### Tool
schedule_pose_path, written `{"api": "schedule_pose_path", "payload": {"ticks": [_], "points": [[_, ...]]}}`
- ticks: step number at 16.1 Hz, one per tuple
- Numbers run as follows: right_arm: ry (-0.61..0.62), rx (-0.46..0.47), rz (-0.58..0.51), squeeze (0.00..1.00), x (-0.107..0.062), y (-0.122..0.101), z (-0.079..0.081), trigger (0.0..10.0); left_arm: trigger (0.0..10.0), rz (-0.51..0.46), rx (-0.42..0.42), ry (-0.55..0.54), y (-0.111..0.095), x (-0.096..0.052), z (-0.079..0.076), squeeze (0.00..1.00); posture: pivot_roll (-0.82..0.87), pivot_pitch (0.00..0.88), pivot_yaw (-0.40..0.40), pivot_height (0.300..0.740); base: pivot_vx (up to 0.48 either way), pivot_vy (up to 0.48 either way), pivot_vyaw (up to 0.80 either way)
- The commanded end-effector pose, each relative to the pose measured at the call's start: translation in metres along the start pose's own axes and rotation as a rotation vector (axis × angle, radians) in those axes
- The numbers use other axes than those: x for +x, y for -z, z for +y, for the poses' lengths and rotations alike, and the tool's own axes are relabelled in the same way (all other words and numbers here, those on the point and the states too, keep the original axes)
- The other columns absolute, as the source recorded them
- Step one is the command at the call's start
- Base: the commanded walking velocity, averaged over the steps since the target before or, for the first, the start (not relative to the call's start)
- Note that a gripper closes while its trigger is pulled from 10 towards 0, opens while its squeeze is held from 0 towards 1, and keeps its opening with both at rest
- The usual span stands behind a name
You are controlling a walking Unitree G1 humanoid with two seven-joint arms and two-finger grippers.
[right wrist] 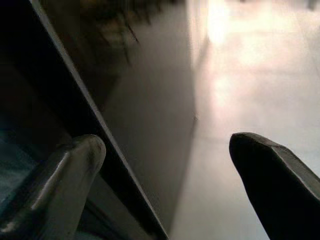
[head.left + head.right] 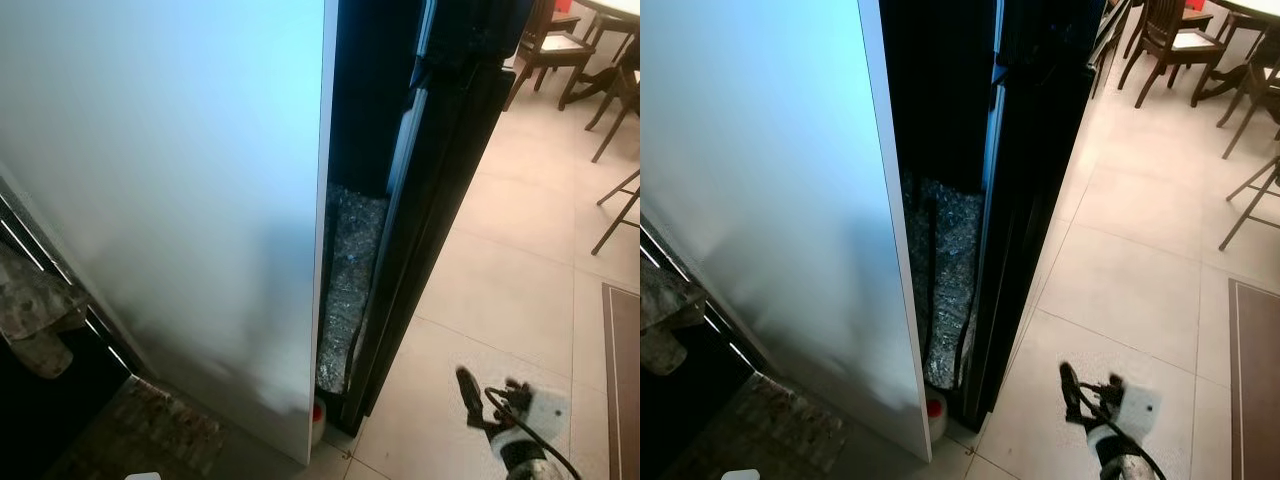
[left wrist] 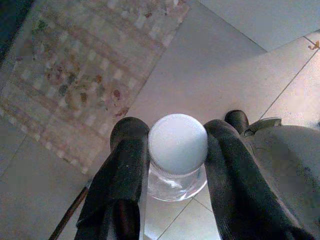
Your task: Restocking fridge
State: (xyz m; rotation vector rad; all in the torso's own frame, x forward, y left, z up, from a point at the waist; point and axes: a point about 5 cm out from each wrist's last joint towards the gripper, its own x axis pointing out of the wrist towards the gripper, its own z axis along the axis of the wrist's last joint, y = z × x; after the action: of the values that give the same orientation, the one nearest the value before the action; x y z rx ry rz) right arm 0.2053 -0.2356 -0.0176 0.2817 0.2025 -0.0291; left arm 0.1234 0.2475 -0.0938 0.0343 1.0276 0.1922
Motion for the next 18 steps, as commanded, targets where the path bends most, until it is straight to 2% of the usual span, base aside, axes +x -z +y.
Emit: {"api": "schedule_pose_path", "payload": {"ticks": [1,2,4,5,7,8,9,10,11,13,16,17,18], "points": [[-0.102,0.014,-0.012,0.00,0.000,-0.004,0.012,10.0,10.0,0.007,0.014,-0.001,0.003,-0.001,0.001,0.00,-0.14,0.000,0.054,0.740,0.000,0.000,0.00],[-0.224,0.020,-0.013,0.00,-0.003,-0.008,0.026,10.0,10.0,0.006,0.013,0.000,0.003,-0.001,0.001,0.00,-0.14,0.000,0.054,0.740,0.000,0.000,0.00],[-0.375,0.015,0.015,0.00,-0.013,-0.012,0.037,10.0,10.0,0.006,0.015,0.000,0.003,-0.001,0.001,0.00,-0.14,0.000,0.055,0.740,0.000,0.000,0.00],[-0.423,-0.036,0.008,0.00,-0.016,-0.019,0.041,10.0,10.0,0.006,0.019,0.001,0.003,-0.001,0.001,0.00,-0.14,0.000,0.056,0.740,0.000,0.000,0.00],[-0.391,-0.068,-0.047,0.00,-0.009,-0.035,0.042,10.0,10.0,0.006,0.022,0.000,0.003,-0.001,0.001,0.00,-0.15,0.000,0.056,0.740,0.000,0.000,0.00],[-0.355,-0.098,-0.088,0.55,-0.003,-0.047,0.043,10.0,10.0,0.007,0.025,0.001,0.003,-0.001,0.001,0.00,-0.14,0.000,0.056,0.740,0.000,0.000,0.00],[-0.342,-0.106,-0.101,0.55,0.000,-0.051,0.044,10.0,10.0,0.007,0.025,0.001,0.003,-0.001,0.001,0.00,-0.14,0.000,0.056,0.740,0.000,0.000,0.00],[-0.301,-0.148,-0.148,1.00,0.005,-0.062,0.047,10.0,10.0,0.007,0.025,0.000,0.003,-0.001,0.001,0.00,-0.14,0.000,0.054,0.740,0.000,0.000,0.00],[-0.280,-0.175,-0.179,1.00,0.008,-0.070,0.052,10.0,10.0,0.007,0.025,0.000,0.004,-0.001,0.002,0.00,-0.14,0.000,0.054,0.740,0.000,0.000,0.00],[-0.363,-0.157,-0.202,1.00,0.012,-0.076,0.075,10.0,10.0,0.008,0.025,-0.001,0.004,-0.001,0.002,0.00,-0.13,0.000,0.054,0.740,0.000,0.000,0.00],[-0.397,-0.169,-0.207,1.00,0.020,-0.080,0.090,10.0,10.0,0.007,0.024,0.001,0.004,-0.001,0.002,0.00,-0.13,0.000,0.051,0.740,0.000,0.000,0.00],[-0.386,-0.188,-0.215,0.64,0.025,-0.084,0.093,10.0,10.0,0.006,0.022,0.002,0.003,-0.001,0.002,0.00,-0.13,0.000,0.048,0.740,0.000,0.000,0.00],[-0.378,-0.209,-0.218,0.05,0.027,-0.086,0.094,10.0,10.0,0.005,0.021,0.002,0.003,-0.001,0.002,0.00,-0.13,0.000,0.047,0.740,0.000,0.000,0.00]]}}
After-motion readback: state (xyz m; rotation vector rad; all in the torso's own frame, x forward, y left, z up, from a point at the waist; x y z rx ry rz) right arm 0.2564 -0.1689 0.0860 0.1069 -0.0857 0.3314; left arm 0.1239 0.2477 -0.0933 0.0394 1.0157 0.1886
